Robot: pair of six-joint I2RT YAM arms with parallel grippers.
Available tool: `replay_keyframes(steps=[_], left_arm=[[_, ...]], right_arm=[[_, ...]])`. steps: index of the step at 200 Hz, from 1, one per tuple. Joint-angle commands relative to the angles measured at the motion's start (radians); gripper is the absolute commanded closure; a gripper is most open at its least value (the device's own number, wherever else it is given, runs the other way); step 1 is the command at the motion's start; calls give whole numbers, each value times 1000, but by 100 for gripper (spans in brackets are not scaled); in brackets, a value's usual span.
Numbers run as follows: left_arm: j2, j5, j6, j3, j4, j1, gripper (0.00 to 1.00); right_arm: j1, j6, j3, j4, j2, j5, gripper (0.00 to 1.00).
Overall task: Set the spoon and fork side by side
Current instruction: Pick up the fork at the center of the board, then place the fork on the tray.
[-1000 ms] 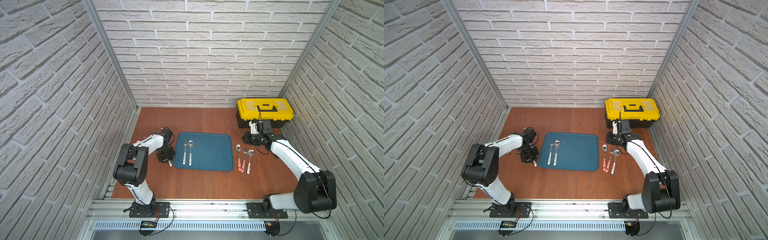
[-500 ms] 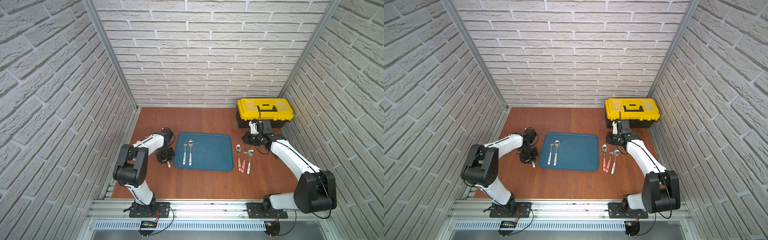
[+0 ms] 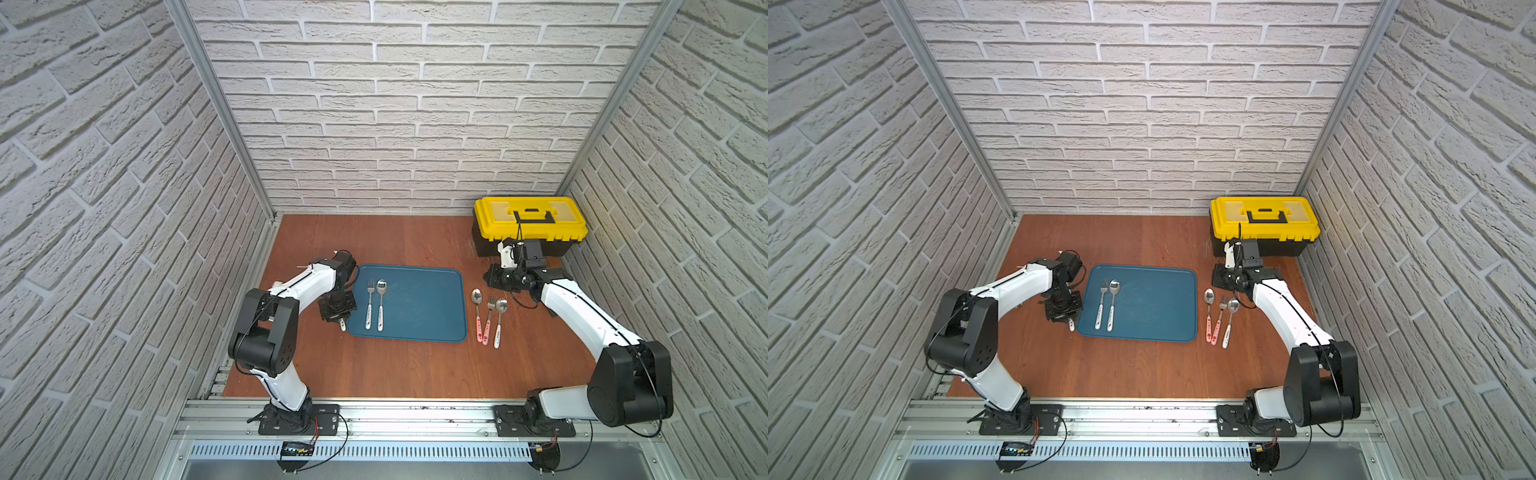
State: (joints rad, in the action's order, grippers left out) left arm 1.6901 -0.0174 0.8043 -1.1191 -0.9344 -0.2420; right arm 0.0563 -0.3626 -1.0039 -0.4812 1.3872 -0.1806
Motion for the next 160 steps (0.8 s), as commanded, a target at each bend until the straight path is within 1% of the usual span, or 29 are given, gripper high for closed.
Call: replay_keyframes(steps=[1,34,92,125,160], left_arm=[[10,21,-16,-76,-64,-42,82],[68,7,-13,-167,-87,-125,82],[223,-24,-4,-355,-127,-282,82],[304,-37,2,-454,-145,-345,82],[377,-52,-11,-521,-162,-384,81]], right_arm=[[8,-6,14,33,-9,0,80],[7,-6,12,32,-12,5,80],[7,-6,11,30,-17,5,80],[7,-6,11,28,-17,1,80],[5,-6,8,26,-22,7,80]])
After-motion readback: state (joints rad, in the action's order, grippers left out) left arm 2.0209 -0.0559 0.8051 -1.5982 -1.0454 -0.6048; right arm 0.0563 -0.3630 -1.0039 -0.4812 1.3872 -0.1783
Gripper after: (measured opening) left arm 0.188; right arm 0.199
